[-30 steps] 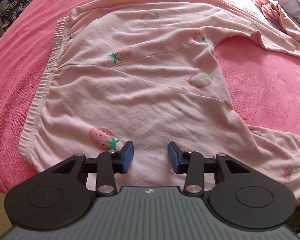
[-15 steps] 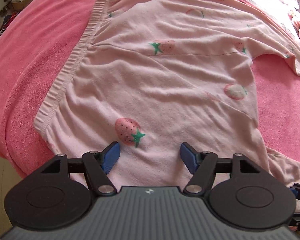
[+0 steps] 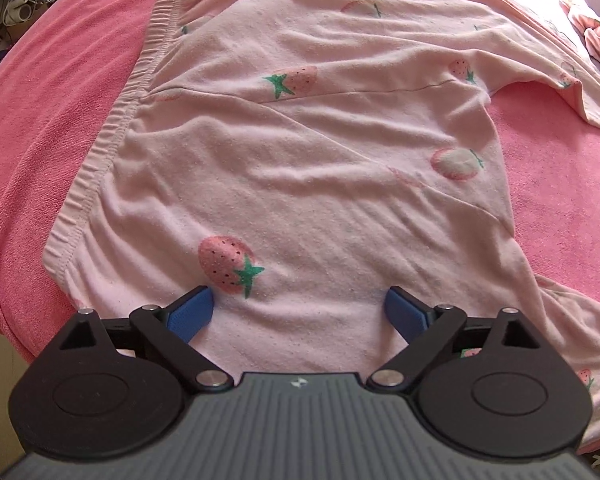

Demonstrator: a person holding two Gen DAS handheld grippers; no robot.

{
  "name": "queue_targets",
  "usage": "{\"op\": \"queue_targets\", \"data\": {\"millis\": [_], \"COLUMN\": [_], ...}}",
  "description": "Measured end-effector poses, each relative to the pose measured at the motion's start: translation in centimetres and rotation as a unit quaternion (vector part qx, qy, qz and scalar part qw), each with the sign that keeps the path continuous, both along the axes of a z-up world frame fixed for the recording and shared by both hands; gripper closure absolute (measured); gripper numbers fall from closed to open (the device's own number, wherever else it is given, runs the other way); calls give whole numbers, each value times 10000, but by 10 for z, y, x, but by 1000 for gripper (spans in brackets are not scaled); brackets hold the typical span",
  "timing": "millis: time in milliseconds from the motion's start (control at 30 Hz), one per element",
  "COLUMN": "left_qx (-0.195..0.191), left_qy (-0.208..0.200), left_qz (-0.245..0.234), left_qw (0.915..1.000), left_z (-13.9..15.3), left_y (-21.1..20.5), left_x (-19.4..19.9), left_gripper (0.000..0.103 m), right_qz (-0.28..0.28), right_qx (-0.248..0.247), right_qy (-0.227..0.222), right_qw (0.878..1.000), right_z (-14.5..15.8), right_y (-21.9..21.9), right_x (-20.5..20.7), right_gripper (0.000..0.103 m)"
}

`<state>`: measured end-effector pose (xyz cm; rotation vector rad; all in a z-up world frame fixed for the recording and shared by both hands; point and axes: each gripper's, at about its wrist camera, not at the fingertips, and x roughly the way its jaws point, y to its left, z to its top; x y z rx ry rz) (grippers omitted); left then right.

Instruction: Fold clothes

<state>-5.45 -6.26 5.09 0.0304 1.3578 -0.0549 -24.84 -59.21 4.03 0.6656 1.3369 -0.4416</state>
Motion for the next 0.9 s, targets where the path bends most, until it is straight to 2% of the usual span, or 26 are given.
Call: {"op": "queue_targets", "data": {"millis": [100,200,267,333,400,500,633,667,767,800,833,900], "left_qx": [45,28,16,5,-7,61,564,664,811,864,890,933], "left_qy": [-213,-409,-540,-671,-801,-930,-799,-762,-786,-791,-800,-819], "left_qz": [75,113,137,162,187,218,409,467,504,511,526,558], "left_qw": [9997,9991,9984,9976,9966,9954,9944,9938,9923,9918,9914,9907], "left_z": [11,13,14,15,16,14,-1,-4,-4,-4,-1,4], "left_y": [2,4,5,6,7,10,30,36,56,62,67,76], "left_x": [12,29,41,52,64,78,83,84,85,86,87,89], "left_gripper": [12,12,12,12,12,12,12,10,7,6,6,8], "right_qz": [667,1541,2140,2725,3166,3469,3564,3601,3551,3424,3262,3009], "right_qx": [-19,562,962,1357,1534,1812,2631,2667,2341,2237,2350,2463], "right_qy": [-496,-1089,-1360,-1624,-1788,-2064,-2388,-2397,-1996,-1819,-1862,-1879], "right_qw": [9965,9804,9625,9386,9189,8968,8641,8613,8828,8942,8965,9019], "right_z": [17,19,17,15,16,17,4,0,-21,-33,-37,-39], "right_y": [31,80,125,170,207,254,291,297,307,297,282,259], "right_x": [47,110,152,193,219,239,248,249,259,256,252,244], "right_gripper": [25,23,23,23,23,23,23,22,23,37,41,41]}}
